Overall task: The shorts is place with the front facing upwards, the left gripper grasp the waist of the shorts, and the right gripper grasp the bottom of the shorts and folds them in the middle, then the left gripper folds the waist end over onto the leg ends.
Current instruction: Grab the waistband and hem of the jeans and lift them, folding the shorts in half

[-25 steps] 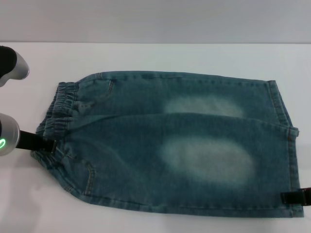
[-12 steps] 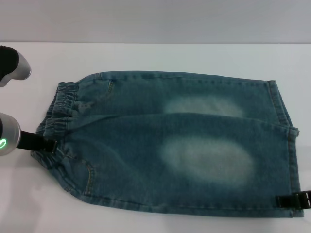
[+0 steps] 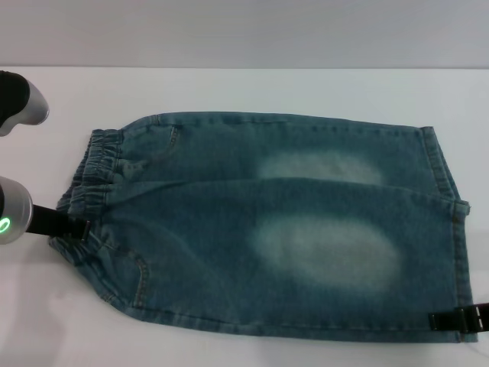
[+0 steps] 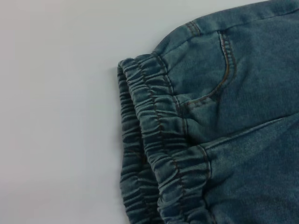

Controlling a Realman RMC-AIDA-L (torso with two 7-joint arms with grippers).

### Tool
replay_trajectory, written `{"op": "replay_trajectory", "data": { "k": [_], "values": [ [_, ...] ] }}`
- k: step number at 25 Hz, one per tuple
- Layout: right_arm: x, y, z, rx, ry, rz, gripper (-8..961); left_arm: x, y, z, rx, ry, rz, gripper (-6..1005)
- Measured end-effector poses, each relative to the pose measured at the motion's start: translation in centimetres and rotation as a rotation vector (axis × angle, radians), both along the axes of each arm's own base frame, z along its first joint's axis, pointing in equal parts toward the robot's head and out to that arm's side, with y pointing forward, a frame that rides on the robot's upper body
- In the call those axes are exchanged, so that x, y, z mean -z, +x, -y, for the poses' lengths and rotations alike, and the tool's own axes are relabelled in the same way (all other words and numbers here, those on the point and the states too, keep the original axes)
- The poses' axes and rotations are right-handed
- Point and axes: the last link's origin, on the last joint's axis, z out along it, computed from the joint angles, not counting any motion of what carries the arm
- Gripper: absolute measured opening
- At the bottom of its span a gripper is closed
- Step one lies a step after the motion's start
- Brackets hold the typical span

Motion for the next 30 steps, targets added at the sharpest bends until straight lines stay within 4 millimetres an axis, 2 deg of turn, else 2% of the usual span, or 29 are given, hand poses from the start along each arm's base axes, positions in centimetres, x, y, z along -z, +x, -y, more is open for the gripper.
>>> {"op": "replay_trajectory", "data": {
  "k": [20,26,30],
  "values": [
    [-0.02,0.1,-0.1,0.0,-0.018,0.008,750,0.01,0.08,-0.03,0.001,-0.002,-0.001,31],
    [0.0,-0.12,-0.15,-0.014,-0.026,0.01,566,0.0,0.17,-0.09,0.004,-0.002,-0.001,31],
    [0.01,-0.19,-0.16,-0.019,-0.031,0.009,368,0.02,0.14,-0.09,0.003,-0.003,-0.001,31]
  ]
}}
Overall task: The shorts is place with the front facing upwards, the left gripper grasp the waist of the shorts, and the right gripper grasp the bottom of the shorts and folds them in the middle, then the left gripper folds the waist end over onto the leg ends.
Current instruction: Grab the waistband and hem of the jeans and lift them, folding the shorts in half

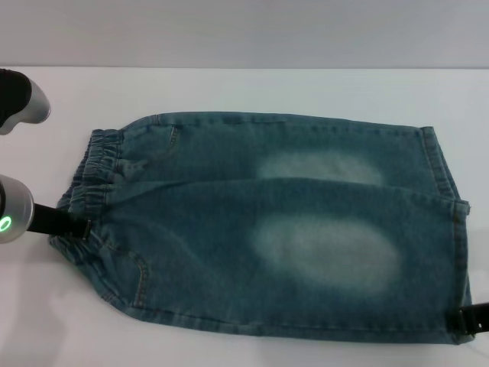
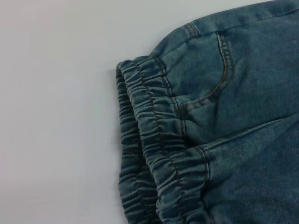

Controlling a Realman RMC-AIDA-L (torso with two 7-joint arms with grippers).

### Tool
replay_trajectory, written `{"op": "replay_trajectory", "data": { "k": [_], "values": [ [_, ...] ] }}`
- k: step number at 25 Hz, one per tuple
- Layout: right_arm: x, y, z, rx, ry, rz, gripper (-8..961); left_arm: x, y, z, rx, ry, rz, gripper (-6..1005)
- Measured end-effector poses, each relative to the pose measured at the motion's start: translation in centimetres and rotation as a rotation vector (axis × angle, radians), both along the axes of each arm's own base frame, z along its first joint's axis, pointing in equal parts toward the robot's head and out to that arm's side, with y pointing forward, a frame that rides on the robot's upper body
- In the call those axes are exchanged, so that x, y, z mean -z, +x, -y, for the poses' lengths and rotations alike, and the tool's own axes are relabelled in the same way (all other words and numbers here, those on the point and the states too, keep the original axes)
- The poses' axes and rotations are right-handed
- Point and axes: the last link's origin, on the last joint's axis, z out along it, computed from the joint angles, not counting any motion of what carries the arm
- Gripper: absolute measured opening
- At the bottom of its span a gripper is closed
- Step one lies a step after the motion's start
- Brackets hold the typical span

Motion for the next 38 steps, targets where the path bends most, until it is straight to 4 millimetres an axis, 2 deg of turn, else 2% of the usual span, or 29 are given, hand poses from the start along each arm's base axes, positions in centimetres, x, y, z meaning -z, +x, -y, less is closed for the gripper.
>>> {"op": "replay_trajectory", "data": {
  "k": [1,4,15,26,31,34,38],
  "values": [
    [0.0,-0.1,0.0,-0.003,-0.002,-0.002,318,0.0,0.0,0.0,-0.001,-0.001,0.0,30],
    [0.1,-0.2,-0.1,-0.009,-0.005,-0.004,87,0.0,-0.1,0.1,-0.004,-0.003,-0.001,30],
    [-0.1,-1.2,-0.8,-0.062,0.018,-0.022,-2,-0.3,-0.3,0.1,-0.006,0.015,0.004,30],
    [-0.8,-3.8,-2.7,-0.2,0.123,-0.072,3,-1.4,-0.3,-0.3,0.015,0.088,0.032,30],
    [-1.1,-2.8,-2.6,-0.136,0.118,-0.062,6,-1.2,-0.5,-0.2,0.012,0.082,0.032,30],
    [-1.4,-2.3,-2.1,-0.12,0.092,0.003,7,-1.1,-0.5,-0.2,0.011,0.078,0.03,30],
    [-2.5,-2.0,-1.7,-0.108,0.085,0.114,72,-1.1,-0.4,-0.2,0.015,0.078,0.031,30]
  ]
}}
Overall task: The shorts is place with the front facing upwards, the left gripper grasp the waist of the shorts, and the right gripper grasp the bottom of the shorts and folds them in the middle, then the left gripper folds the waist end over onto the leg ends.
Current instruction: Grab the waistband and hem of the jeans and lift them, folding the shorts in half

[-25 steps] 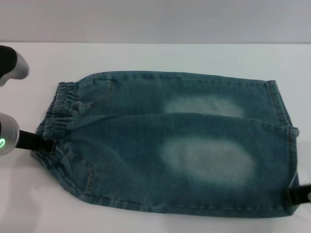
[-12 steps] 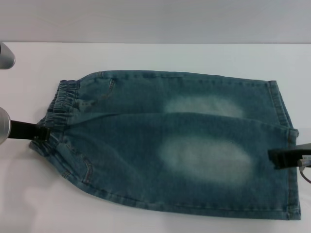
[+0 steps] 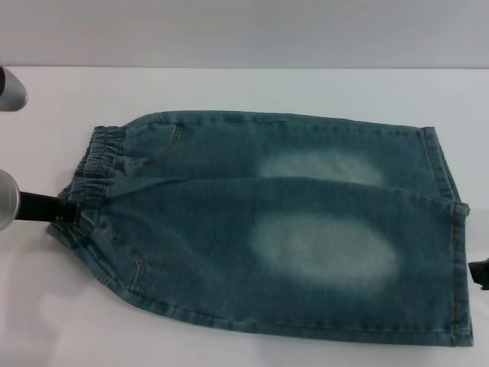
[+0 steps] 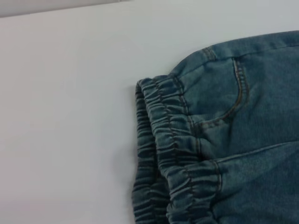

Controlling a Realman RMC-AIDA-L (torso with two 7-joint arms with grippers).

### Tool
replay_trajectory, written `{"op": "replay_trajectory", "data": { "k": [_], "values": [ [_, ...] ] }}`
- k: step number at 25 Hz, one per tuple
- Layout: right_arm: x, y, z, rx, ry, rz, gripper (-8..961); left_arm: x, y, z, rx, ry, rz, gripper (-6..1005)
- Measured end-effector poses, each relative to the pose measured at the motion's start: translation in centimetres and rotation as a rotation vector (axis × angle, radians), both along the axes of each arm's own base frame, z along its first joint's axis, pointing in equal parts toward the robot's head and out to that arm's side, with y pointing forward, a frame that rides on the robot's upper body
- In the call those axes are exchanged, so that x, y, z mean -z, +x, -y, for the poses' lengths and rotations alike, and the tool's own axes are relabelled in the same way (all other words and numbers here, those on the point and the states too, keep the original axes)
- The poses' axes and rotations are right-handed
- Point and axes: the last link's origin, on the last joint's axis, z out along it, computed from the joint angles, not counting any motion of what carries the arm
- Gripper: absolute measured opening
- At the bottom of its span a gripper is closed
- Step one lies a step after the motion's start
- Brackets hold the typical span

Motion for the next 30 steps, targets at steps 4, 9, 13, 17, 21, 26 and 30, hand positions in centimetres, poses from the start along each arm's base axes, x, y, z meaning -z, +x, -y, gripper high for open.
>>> {"op": "replay_trajectory", "data": {
  "k": [4,9,13,17,21,26,30],
  "values": [
    [-0.2,0.2,0.2,0.019,0.002,0.004,137,0.0,0.2,0.0,0.005,-0.001,0.001,30],
    [0.6,0.2,0.5,0.031,-0.016,-0.005,283,0.0,0.3,-0.1,0.007,-0.004,0.001,30],
    [1.3,0.0,0.8,0.035,-0.032,-0.015,443,0.1,0.4,-0.1,0.008,-0.006,0.001,30],
    [2.0,0.0,1.2,0.045,-0.054,-0.017,628,0.1,0.4,-0.1,0.007,-0.008,0.0,30],
    [2.2,0.4,1.3,0.063,-0.061,-0.016,643,0.1,0.4,0.0,0.004,-0.01,-0.002,30],
    [2.4,0.6,1.5,0.077,-0.065,-0.026,652,0.1,0.3,0.0,0.0,-0.013,-0.003,30],
    [2.5,0.8,1.5,0.086,-0.067,-0.027,651,0.1,0.3,0.0,0.0,-0.014,-0.003,30]
  ]
}}
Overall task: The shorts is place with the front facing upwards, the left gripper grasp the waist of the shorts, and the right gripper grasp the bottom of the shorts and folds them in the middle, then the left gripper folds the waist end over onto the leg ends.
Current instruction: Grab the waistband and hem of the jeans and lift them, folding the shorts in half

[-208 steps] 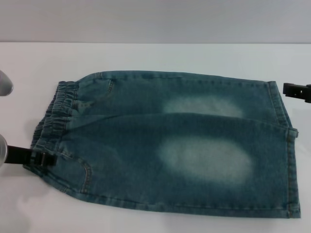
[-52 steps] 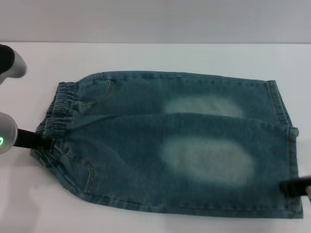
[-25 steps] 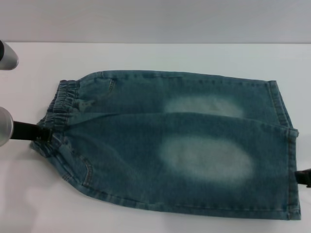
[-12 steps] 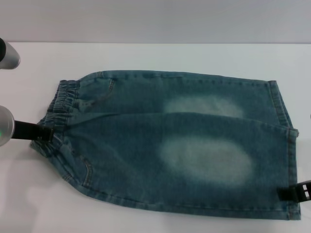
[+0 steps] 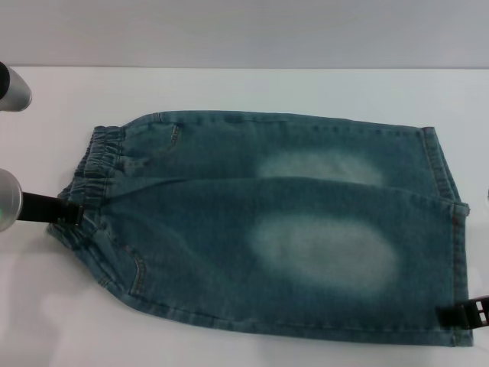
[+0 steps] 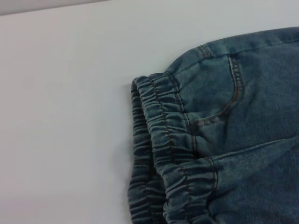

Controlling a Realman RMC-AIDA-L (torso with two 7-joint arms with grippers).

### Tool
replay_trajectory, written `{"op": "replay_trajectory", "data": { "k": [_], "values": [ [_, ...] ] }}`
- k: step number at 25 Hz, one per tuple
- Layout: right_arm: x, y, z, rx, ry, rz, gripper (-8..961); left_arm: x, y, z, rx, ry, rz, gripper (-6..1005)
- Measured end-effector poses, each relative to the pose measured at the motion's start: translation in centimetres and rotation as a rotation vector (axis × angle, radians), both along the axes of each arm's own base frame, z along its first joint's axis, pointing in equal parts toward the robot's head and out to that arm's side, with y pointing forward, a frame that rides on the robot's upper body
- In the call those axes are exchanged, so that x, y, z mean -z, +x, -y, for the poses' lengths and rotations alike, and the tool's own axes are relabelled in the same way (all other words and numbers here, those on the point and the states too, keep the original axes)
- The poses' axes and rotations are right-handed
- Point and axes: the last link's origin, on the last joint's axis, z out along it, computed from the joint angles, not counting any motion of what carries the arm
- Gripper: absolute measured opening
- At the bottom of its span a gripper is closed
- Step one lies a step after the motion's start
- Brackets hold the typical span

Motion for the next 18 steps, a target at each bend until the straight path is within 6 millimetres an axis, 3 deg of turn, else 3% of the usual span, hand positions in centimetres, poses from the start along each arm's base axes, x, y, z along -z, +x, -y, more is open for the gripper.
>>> {"op": "replay_trajectory", "data": {
  "k": [18],
  "values": [
    [0.6,0.67,0.05,0.021,-0.018,0.0,647,0.01,0.11,-0.01,0.001,-0.003,0.001,30]
  ]
}}
